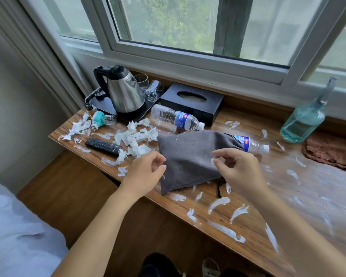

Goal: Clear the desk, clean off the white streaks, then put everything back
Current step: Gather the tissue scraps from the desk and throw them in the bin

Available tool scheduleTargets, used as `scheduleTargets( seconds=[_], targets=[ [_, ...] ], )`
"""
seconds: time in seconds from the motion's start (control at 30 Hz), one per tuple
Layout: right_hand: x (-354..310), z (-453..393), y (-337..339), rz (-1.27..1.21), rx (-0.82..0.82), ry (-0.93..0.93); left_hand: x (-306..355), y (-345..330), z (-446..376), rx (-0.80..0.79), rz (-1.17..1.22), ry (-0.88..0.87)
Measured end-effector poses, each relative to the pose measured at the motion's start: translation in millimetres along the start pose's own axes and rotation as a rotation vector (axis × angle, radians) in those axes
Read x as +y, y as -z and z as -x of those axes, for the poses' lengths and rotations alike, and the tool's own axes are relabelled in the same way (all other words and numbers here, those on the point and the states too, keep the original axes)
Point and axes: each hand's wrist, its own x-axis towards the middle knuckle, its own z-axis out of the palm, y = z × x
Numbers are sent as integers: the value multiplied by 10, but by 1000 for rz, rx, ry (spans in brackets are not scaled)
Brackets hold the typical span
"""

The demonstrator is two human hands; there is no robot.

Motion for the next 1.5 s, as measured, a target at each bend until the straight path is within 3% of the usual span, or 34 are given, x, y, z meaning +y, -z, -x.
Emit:
scheduleTargets(
  seconds=[0.17, 0.33, 0.53, 0.67, 0.83, 0.97, 1.1, 1.23, 1.3, 1.37, 1.5],
  targets=[
    [-139, -242, -239, -3, -10, -20, -266, 224, -361, 3, -39, -30],
    [-289, -446, -588, 31, 40, -33, -758, 445, -1112, -80, -278, -243],
    [-571, -668, -1085, -17, 275, -161, -990, 578, -1958, -304, -504, -431],
    [-762, -715, -1330, 15, 341, -194, -1040, 544, -2154, -372, -645, -536],
    [-903, -693, -1579, 59, 403, -227, -1156, 471, -2165, -340, -601, -665],
    [-958, -683, -1621, 92, 404, -229, -1286, 414, -2172, -331, -458, -634],
    [-982, -721, -1655, 97, 372, -243, -1293, 525, -2109, -369, -294, -613],
    [-1026, -869, -1737, 104, 217, -242, -1366, 883, -2087, -220, -162, -548],
    [-1031, -931, -1864, 142, 84, -216, -1409, 1018, -2161, -204, -206, -548],
    [-1016, -956, -2054, 198, -29, -173, -1405, 1053, -2287, -301, -311, -588],
    [-1011, -937, -2390, 341, -180, -177, -1303, 982, -2479, -480, -719, -728]
  ],
)
